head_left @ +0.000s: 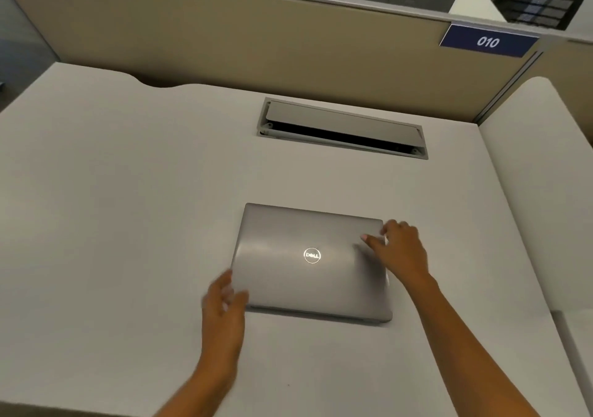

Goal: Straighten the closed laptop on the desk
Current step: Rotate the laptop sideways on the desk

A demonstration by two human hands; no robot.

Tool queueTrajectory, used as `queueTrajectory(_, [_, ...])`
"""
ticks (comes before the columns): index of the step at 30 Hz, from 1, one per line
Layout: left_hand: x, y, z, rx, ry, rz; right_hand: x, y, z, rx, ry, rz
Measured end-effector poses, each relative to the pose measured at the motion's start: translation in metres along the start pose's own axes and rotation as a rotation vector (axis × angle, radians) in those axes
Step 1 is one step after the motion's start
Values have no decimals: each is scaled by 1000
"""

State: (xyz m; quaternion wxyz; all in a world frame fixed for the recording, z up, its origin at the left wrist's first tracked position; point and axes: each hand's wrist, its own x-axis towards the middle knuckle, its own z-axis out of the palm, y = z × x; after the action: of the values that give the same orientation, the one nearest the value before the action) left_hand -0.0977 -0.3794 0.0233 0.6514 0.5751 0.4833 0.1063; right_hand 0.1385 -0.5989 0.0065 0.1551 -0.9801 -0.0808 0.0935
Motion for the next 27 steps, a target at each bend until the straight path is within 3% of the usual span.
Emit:
queueTrajectory(3, [-30, -18, 12, -317, -37, -484, 22, -38, 16, -41, -23, -204])
queueTrajectory(6, [-36, -14, 32, -363, -168, -690, 37, -65, 31, -104, -131, -290])
queueTrajectory(10, [-33, -9, 58, -422, -194, -666, 48, -74, 36, -169, -209, -328])
queueTrajectory(16, [-28, -9, 76, -494, -57, -708, 53, -69, 32, -157, -320, -296])
queueTrajectory(22, [-12, -10, 68, -311, 49, -587, 37, -45, 31, 20, -378, -156])
queueTrajectory(27, [16, -1, 60, -190, 9, -460, 3, -21, 29, 119, -343, -33])
